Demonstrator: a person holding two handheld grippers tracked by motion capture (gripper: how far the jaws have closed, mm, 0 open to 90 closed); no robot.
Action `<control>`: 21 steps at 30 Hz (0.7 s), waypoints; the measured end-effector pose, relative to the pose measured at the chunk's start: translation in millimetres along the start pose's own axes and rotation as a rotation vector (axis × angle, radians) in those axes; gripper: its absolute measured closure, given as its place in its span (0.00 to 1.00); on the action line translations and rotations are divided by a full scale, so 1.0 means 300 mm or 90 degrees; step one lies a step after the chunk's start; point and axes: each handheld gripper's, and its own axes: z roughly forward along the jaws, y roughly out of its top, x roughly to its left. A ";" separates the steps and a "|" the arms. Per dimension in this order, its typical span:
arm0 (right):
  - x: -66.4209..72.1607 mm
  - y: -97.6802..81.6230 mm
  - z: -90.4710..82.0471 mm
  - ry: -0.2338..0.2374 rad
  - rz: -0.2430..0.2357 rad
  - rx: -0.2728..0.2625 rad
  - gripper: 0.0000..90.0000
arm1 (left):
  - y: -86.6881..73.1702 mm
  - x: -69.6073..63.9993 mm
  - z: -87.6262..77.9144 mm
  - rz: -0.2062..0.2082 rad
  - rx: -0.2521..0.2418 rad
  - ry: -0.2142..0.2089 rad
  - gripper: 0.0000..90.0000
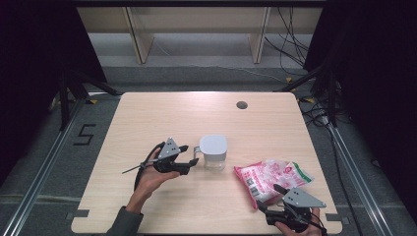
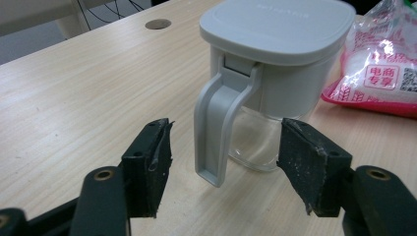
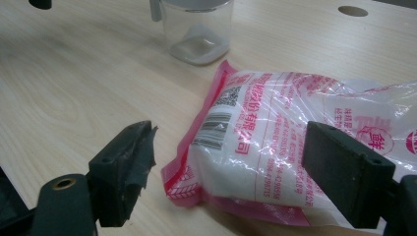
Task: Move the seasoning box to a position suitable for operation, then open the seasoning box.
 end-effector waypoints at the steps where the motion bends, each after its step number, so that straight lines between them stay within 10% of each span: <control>1: 0.000 0.000 0.000 0.000 -0.001 0.000 0.23 | 0.005 0.004 -0.009 0.013 -0.004 -0.005 0.47; 11: 0.003 -0.001 0.002 0.003 0.022 0.003 0.23 | 0.043 -0.024 -0.069 0.032 -0.037 0.023 0.93; 20: 0.008 0.001 0.001 -0.003 0.024 0.010 0.23 | 0.076 -0.053 -0.087 0.026 -0.069 0.027 0.99; 21: -0.002 0.005 0.009 0.001 -0.011 0.002 0.23 | 0.078 -0.050 -0.086 0.010 -0.079 0.024 0.99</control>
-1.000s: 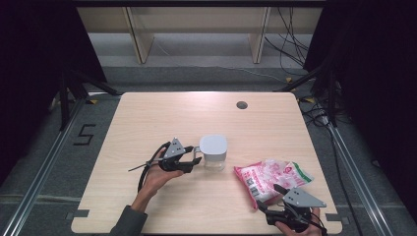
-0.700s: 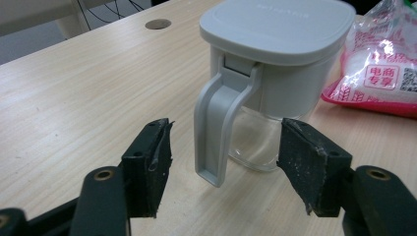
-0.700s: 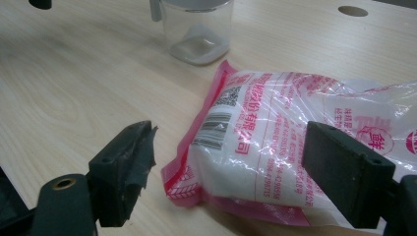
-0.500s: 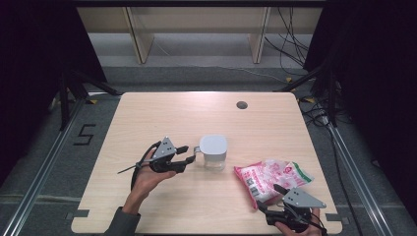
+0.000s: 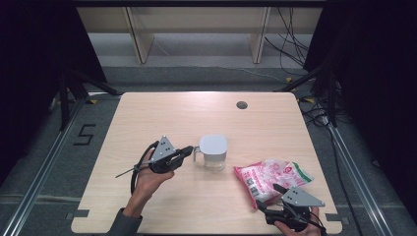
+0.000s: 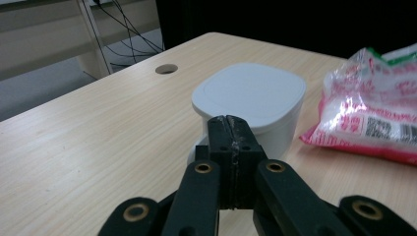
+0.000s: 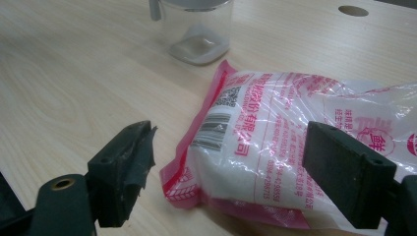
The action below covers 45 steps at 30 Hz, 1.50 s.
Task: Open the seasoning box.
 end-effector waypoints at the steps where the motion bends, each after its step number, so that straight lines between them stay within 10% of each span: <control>1: 0.001 0.002 0.001 -0.003 -0.007 -0.005 0.23 | 0.008 0.004 0.002 -0.006 -0.011 -0.009 0.99; 33: -0.001 0.070 0.067 -0.010 0.025 -0.042 0.19 | 0.033 0.038 0.126 -0.007 -0.002 -0.017 0.97; 36: 0.001 0.129 0.116 0.011 -0.023 -0.035 0.40 | 0.029 0.039 0.126 -0.020 -0.006 -0.019 0.97; 45: 0.004 0.223 0.240 0.025 -0.035 -0.030 0.80 | 0.029 0.039 0.124 -0.014 -0.005 -0.017 0.97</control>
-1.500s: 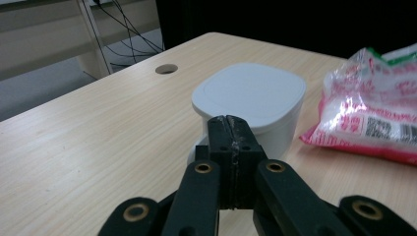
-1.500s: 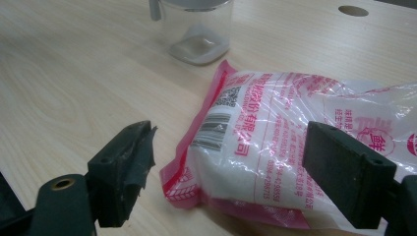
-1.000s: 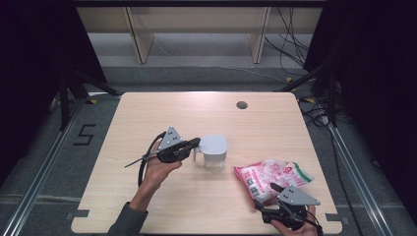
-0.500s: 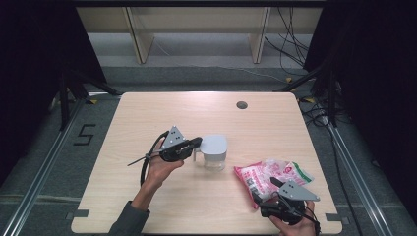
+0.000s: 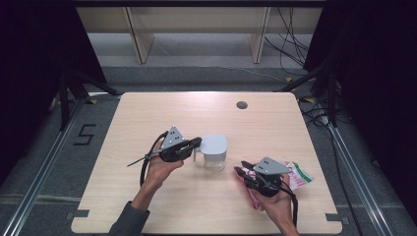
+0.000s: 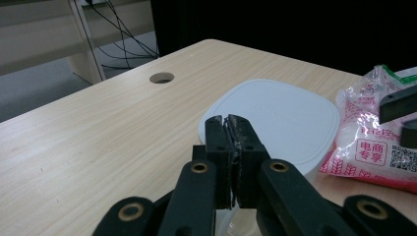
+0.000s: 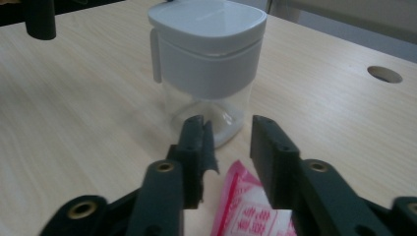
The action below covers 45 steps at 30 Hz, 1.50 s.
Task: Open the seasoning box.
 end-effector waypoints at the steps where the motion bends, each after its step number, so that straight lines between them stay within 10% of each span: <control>1: -0.003 0.009 0.015 -0.004 -0.008 -0.005 0.84 | -0.001 0.001 0.000 -0.001 -0.002 -0.002 0.97; 8: -0.033 0.044 0.075 0.007 -0.008 -0.011 1.00 | -0.004 0.004 -0.001 -0.006 -0.004 0.001 0.96; 35: -0.024 0.122 0.137 0.039 0.003 -0.027 1.00 | -0.012 0.018 -0.004 -0.013 -0.005 -0.002 0.96; 45: -0.026 0.145 0.145 0.045 0.012 -0.032 1.00 | 0.008 0.034 -0.077 -0.010 -0.010 -0.003 0.77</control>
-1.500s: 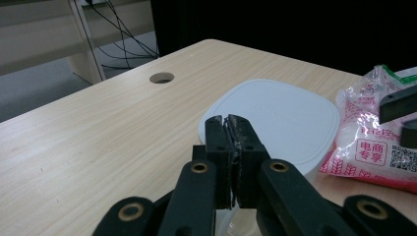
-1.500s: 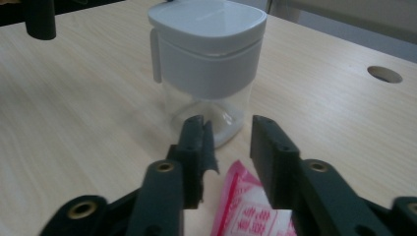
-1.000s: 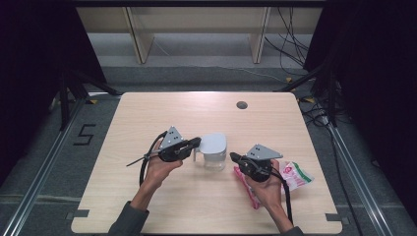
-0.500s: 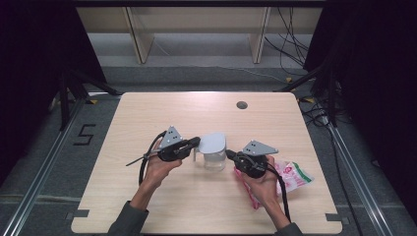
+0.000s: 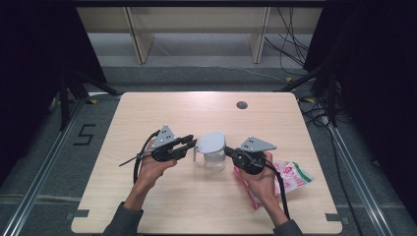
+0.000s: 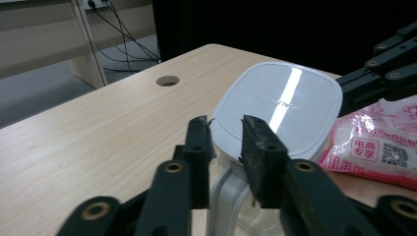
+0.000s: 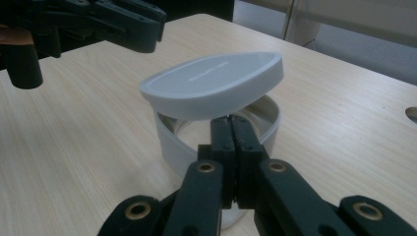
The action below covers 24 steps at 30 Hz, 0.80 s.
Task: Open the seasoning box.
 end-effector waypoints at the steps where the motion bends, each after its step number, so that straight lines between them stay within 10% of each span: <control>1: 0.000 0.000 0.000 0.000 0.000 0.000 1.00 | 0.000 0.000 0.000 0.000 0.000 0.000 0.75; 12: 0.036 0.066 0.028 0.014 -0.037 -0.029 1.00 | -0.077 -0.018 -0.112 -0.003 0.049 0.014 0.51; 24: 0.106 0.100 0.071 0.049 -0.035 -0.024 0.99 | -0.139 -0.030 -0.105 -0.038 0.072 0.019 0.39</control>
